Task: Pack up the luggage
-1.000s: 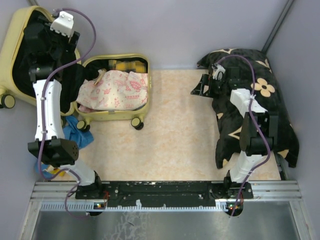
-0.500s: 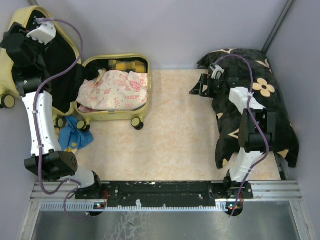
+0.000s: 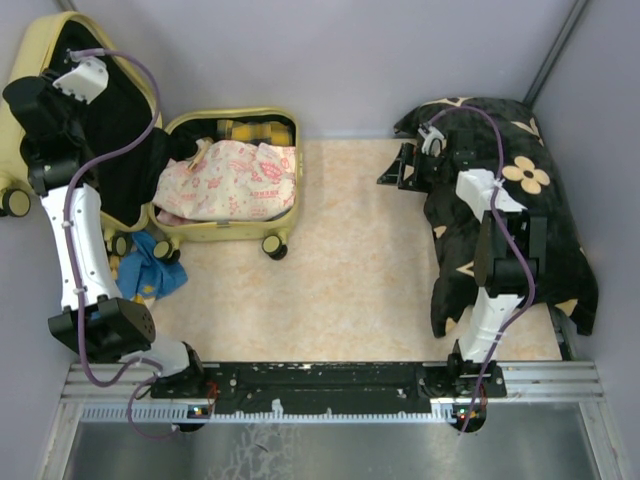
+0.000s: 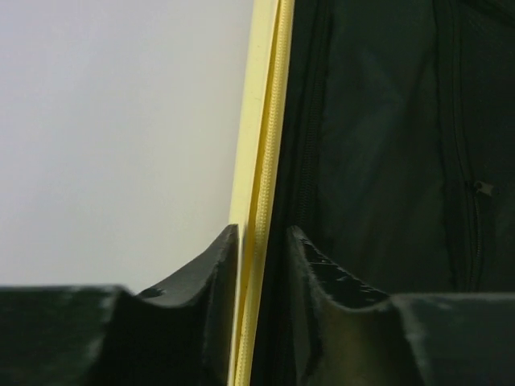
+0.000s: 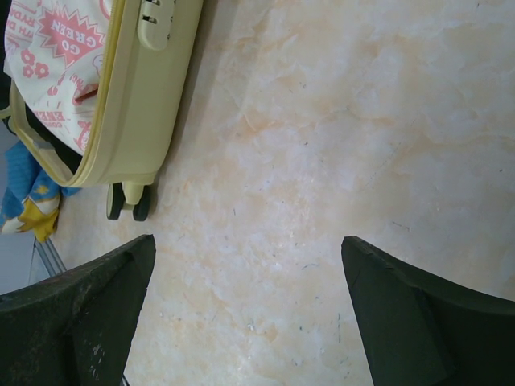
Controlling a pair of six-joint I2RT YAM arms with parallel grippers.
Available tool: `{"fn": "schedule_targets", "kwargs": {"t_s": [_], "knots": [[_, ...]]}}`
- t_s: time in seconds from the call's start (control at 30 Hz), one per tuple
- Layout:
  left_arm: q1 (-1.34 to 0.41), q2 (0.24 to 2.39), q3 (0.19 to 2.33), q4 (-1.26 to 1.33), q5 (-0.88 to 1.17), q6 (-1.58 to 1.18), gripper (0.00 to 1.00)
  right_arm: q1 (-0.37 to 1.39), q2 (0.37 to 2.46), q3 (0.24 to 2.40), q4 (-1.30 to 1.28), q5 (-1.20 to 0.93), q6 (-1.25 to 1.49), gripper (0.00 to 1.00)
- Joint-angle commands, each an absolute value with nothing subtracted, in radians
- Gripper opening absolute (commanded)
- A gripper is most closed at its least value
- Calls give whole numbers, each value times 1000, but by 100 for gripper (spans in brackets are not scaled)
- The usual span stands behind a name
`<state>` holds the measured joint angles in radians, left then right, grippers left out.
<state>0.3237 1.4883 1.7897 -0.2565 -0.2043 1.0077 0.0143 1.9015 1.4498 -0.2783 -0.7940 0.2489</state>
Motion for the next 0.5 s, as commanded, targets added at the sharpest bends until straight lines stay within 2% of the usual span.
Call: {"fn": "schedule_targets", "kwargs": {"t_s": [0.0,0.3,0.47], "knots": [[321,1514,1854,-293,-152,971,29,10,1903,1510,-268,-813,262,99],[228,1541,1853,-291,-140,977,1,10,1899,1500,-270,-808,262,99],[130,1571,1863,-293,-125,976,0,11,1891,1485,-262,-806,265,99]]}}
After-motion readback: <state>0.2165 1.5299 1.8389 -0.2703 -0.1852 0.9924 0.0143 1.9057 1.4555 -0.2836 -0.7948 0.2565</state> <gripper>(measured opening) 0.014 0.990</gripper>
